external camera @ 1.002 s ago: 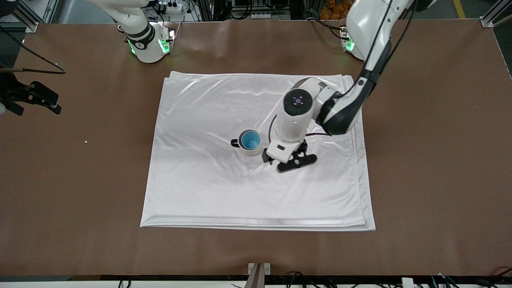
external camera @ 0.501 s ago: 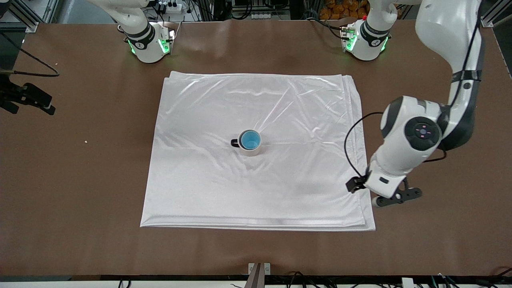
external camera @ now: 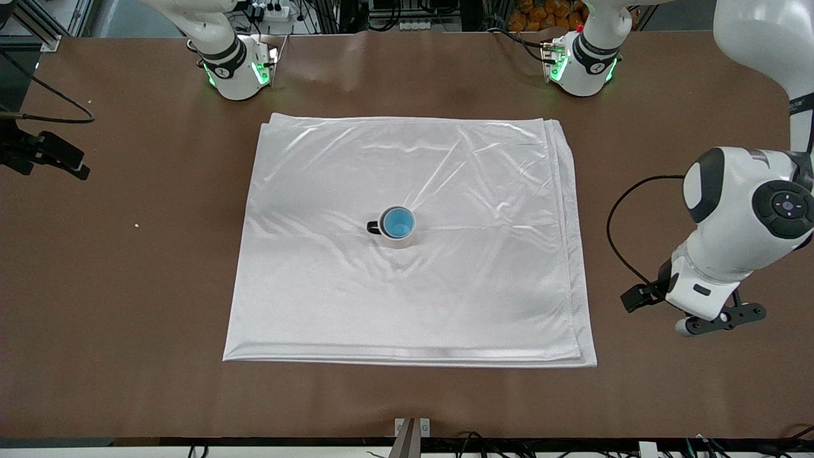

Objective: Place blue cup into white mug on cloth

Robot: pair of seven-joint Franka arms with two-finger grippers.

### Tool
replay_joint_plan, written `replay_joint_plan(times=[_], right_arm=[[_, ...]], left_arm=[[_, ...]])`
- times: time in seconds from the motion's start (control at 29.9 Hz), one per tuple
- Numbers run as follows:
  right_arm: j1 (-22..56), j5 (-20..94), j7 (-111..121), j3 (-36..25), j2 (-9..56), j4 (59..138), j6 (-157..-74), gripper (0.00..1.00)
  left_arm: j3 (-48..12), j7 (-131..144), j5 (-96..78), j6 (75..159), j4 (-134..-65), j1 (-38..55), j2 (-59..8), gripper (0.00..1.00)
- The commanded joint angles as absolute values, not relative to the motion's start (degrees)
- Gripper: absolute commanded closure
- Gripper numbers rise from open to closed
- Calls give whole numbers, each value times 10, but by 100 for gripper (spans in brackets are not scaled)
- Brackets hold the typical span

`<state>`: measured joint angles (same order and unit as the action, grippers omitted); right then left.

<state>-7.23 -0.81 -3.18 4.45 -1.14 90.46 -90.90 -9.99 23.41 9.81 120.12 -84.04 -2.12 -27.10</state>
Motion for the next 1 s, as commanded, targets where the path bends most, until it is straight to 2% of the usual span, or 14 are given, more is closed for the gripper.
replay_joint_plan(times=[0.0,0.2,0.47,0.97], right_arm=[[-83,2,-41,52,-13,894,-899,0],[-79,-2,-41,54,-11,894,-904,0],[-83,1,-40,51,-12,893,-903,0],[-83,2,-41,50,-10,893,-907,0]], left_arm=[[-113,159,100,1187,-858,-72,-242,0],[-110,17,52,1129,-864,-104,-196,0],[-109,9,42,1091,-897,-108,-133,0],[-109,6,25,959,-939,-91,-10,0]])
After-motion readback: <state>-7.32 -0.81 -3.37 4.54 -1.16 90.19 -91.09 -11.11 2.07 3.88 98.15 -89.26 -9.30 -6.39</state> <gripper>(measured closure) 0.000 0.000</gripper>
